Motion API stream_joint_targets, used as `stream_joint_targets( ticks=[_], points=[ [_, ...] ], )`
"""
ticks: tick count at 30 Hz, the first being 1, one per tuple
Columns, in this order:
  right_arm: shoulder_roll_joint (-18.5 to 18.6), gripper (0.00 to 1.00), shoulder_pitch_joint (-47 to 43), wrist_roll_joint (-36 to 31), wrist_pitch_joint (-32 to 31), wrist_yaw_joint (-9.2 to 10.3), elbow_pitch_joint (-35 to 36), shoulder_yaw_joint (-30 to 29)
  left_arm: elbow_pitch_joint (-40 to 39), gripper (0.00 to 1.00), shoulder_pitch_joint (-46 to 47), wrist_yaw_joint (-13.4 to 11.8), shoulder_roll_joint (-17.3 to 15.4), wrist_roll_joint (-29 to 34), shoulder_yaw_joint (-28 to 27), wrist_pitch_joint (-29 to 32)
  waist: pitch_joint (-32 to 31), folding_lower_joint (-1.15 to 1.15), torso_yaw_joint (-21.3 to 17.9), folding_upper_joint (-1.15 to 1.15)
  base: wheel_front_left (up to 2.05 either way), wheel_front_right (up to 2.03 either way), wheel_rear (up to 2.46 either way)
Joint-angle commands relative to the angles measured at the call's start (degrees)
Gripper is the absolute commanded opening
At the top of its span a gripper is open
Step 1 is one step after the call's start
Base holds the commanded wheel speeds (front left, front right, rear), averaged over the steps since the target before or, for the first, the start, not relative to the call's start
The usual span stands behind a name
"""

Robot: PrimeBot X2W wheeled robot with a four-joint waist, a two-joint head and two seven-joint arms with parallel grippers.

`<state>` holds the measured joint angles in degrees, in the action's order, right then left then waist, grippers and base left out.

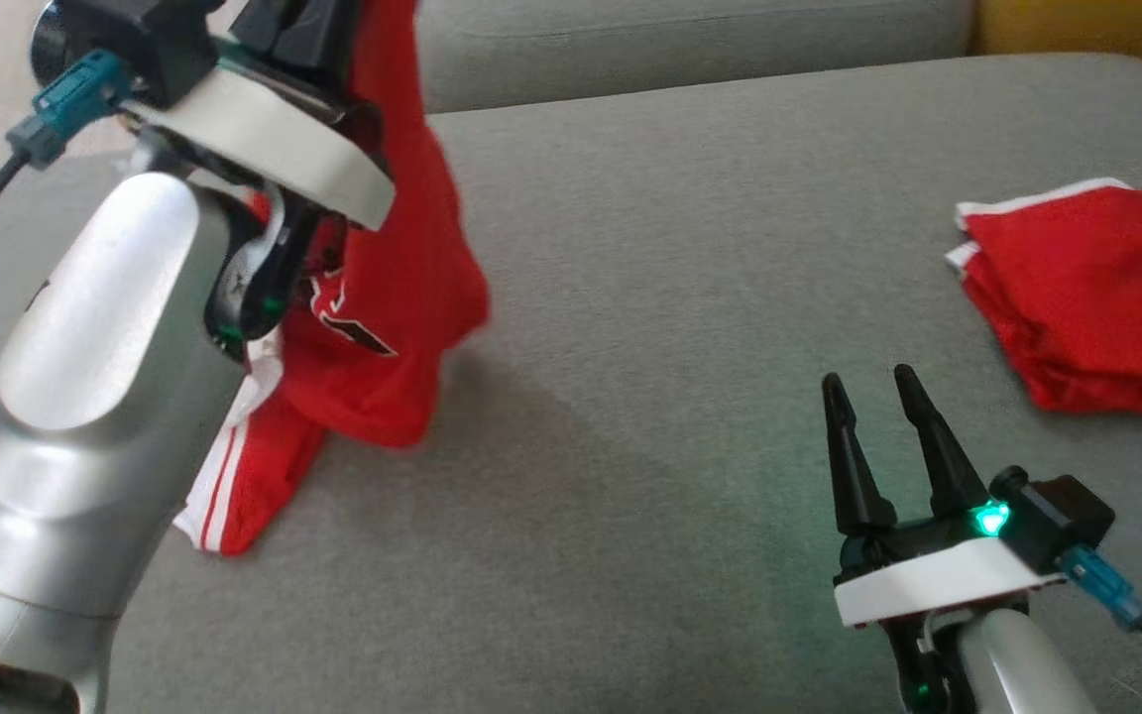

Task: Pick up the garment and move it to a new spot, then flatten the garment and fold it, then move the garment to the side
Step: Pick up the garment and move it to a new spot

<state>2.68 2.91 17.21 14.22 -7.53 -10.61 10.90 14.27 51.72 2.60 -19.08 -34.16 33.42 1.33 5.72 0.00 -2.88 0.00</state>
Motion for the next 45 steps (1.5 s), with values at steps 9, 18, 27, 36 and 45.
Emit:
stream_joint_targets(
  ticks=[9, 18, 27, 36, 45],
  points=[
    [0.2, 1.0, 2.3, 1.2, 0.8, 0.04, 2.8, 1.4, -6.0, 0.0, 7.9, 1.3, -1.0, 2.0, 0.9, 1.8, 0.2, 0.0, -6.8, 0.0, 0.0, 0.0, 0.0],
    [0.2, 1.0, 5.0, 2.8, 0.8, 0.04, 3.8, 4.3, 2.7, 0.0, 17.4, 4.2, -2.3, 5.0, 5.5, 2.3, 5.2, 0.0, -13.4, 0.0, 0.0, 0.0, 0.0],
    [0.2, 1.0, 7.9, 5.9, 0.8, 0.04, 5.5, 8.5, 21.2, 0.09, 29.4, 4.9, -4.8, 10.0, 15.8, -0.7, 12.0, 0.0, -20.3, 0.0, 0.0, 0.0, 0.0],
    [0.2, 1.0, 9.4, 6.4, 0.8, 0.04, 6.3, 10.1, 40.0, 1.0, 36.5, 1.1, -3.2, 11.3, 15.0, -9.7, 14.9, 0.0, -21.8, 0.0, 0.0, 0.0, 0.0],
    [0.2, 1.0, 9.0, 3.3, 0.8, 0.04, 5.2, 7.1, 44.7, 1.0, 31.7, 3.1, 1.7, 5.8, 11.7, -16.0, 10.7, 0.0, -14.6, 0.0, 0.0, 0.0, 0.0]
  ],
)
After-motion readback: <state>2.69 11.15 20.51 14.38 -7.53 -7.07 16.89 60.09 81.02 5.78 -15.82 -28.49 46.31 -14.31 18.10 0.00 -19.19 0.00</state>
